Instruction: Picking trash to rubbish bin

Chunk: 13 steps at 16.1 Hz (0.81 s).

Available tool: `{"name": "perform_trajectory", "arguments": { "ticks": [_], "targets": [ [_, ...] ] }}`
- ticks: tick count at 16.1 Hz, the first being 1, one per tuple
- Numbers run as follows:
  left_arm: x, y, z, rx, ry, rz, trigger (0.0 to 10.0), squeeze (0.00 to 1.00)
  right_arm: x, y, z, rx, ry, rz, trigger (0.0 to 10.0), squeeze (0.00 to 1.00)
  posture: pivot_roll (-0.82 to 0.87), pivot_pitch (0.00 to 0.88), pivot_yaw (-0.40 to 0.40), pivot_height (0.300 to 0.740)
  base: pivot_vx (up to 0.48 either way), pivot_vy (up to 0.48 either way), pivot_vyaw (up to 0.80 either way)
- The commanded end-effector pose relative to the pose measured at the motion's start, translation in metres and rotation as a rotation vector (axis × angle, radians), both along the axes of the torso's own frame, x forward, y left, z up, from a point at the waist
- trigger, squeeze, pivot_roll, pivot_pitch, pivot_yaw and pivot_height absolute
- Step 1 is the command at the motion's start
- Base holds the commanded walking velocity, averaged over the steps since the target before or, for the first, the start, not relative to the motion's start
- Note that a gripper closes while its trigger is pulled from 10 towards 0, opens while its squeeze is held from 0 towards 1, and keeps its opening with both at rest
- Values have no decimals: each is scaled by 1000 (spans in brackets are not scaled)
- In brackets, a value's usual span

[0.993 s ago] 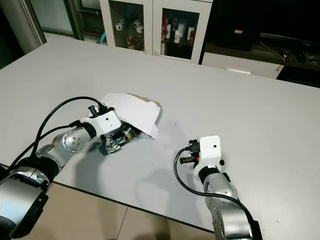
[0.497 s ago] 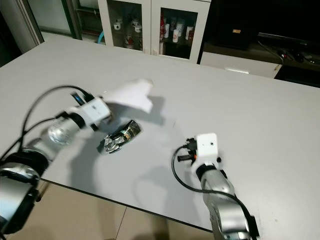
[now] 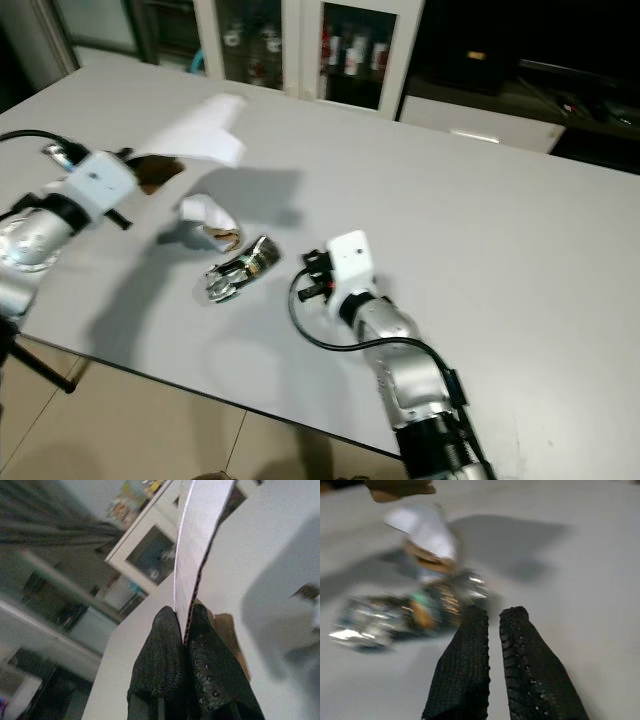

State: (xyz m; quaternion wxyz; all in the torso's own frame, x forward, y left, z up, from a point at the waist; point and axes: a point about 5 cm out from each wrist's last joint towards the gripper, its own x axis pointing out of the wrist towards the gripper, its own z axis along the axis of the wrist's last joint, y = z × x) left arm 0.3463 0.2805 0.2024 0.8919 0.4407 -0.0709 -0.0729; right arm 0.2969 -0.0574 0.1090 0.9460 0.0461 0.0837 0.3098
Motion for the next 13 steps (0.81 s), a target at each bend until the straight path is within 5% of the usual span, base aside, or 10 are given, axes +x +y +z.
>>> {"name": "perform_trajectory", "arguments": {
  "ticks": [1,3,6,9,11,12,13],
  "targets": [
    [-9,10,13,-43,-35,37,0,0,1,7,4,52,-8,46,10000,1000,81,25,-88,740,0,0,0],
    [-37,34,12,-108,-40,155,0,0,2,39,5,79,-14,202,10000,1000,90,23,-89,740,0,0,0],
    [-56,45,10,-156,-28,232,0,0,10,71,10,73,-28,314,10000,1000,123,27,-112,740,0,0,0],
    [-62,37,-2,-235,47,258,0,0,17,89,16,35,-50,334,10000,1000,146,30,-133,740,0,0,0],
    [-52,32,-17,-273,107,289,0,0,23,88,19,12,-71,279,10000,1000,143,30,-139,740,0,0,0],
    [-36,24,-24,-280,124,274,0,0,25,79,20,-20,-117,241,10000,0,129,29,-135,740,0,0,0],
    [-21,14,-28,-286,131,245,0,0,27,66,19,-53,-167,188,10000,0,111,26,-124,740,0,0,0]
  ]
}}
